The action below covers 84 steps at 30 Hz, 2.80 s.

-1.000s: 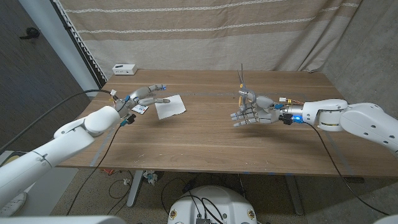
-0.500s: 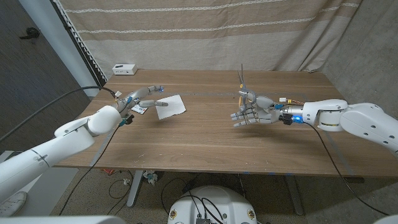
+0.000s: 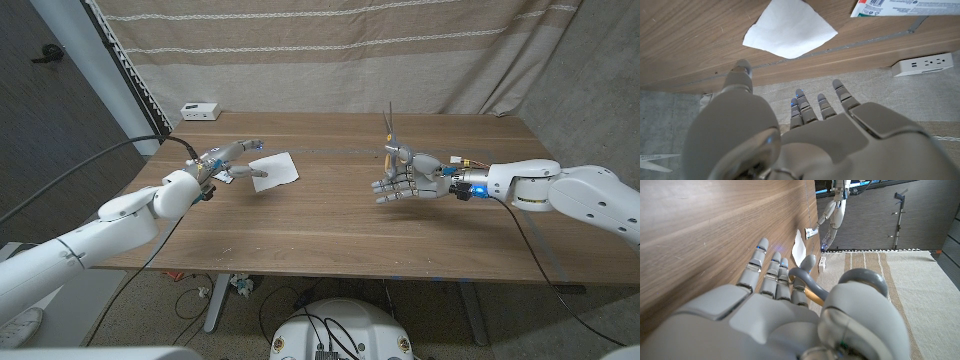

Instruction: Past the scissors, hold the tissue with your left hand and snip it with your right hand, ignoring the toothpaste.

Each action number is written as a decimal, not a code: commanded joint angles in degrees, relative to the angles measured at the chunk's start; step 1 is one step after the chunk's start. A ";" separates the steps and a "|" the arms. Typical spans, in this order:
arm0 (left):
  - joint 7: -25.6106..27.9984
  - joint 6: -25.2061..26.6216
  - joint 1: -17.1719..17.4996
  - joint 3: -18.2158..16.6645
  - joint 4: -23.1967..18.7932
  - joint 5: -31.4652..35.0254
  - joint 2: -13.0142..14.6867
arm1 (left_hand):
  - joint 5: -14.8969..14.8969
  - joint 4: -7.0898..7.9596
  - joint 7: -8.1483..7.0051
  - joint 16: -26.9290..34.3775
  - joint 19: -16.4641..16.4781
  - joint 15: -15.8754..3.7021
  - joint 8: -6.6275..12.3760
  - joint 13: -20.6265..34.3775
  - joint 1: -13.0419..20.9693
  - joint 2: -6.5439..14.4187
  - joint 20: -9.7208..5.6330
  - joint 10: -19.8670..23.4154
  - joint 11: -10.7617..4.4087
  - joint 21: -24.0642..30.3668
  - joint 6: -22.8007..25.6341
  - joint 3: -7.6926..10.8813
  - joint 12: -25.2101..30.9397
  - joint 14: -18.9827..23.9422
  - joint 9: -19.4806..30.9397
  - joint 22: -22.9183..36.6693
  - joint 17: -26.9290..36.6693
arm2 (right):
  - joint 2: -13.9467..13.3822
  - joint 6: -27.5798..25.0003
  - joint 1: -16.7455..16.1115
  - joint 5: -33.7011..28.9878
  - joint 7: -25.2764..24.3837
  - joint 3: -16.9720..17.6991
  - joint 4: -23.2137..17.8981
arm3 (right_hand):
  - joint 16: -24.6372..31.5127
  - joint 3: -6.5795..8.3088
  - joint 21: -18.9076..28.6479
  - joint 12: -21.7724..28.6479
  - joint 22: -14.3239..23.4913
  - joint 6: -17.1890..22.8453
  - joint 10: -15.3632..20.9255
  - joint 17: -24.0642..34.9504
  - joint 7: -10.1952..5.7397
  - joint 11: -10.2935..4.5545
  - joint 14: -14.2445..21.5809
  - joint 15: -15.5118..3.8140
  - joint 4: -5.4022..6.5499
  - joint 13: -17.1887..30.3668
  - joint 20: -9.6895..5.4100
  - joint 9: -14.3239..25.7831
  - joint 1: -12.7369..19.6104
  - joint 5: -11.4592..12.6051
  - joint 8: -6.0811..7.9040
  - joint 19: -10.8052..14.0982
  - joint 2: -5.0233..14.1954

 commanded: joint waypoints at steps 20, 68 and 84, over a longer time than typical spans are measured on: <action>-10.38 4.65 -6.34 5.65 -1.33 15.19 1.33 | -0.59 -1.04 -1.72 0.26 1.80 -0.81 -0.04 -0.08 5.00 1.53 -0.63 -0.22 -0.54 -0.87 0.01 3.23 -0.11 0.61 0.03 -0.05 0.07 | 0.51 -0.22 0.30 -0.16 -0.88 -0.40 -0.15 | -0.23 -0.19 -1.01 -0.16 0.13 1.03 0.24 0.12 -0.22 -0.06 0.38 -0.21 -0.58 0.16 0.07 -0.60 -0.38 0.20 0.53 0.86 0.17; -19.45 4.77 -11.94 12.36 2.67 26.43 -3.93 | -4.05 1.34 2.03 -0.48 3.40 -1.25 -1.85 -1.28 1.61 0.93 -1.92 -3.32 2.26 -3.85 -3.40 2.79 -1.31 0.44 -0.53 0.12 -0.20 | 1.75 -0.63 1.84 -0.02 -0.48 -1.78 0.10 | -0.39 -0.18 -2.49 -0.52 0.18 0.08 -0.60 0.14 -0.16 -0.46 -0.06 -0.31 -0.79 0.05 0.44 -0.78 -0.68 0.22 0.75 1.13 0.35; -24.28 7.03 -13.42 14.08 3.02 28.34 -5.07 | -4.23 0.67 2.45 -0.32 3.67 -0.87 0.18 -1.45 2.55 1.09 -1.77 -1.84 3.33 -4.71 1.50 3.42 -0.68 0.77 -0.66 0.11 -0.26 | 2.10 -1.33 2.75 0.26 -0.57 -2.16 0.42 | -0.40 -0.05 -2.84 -0.48 0.19 0.28 -0.62 0.14 -0.08 -0.42 -0.14 -0.24 -0.91 0.05 0.53 -0.84 -0.59 0.26 0.97 1.31 0.57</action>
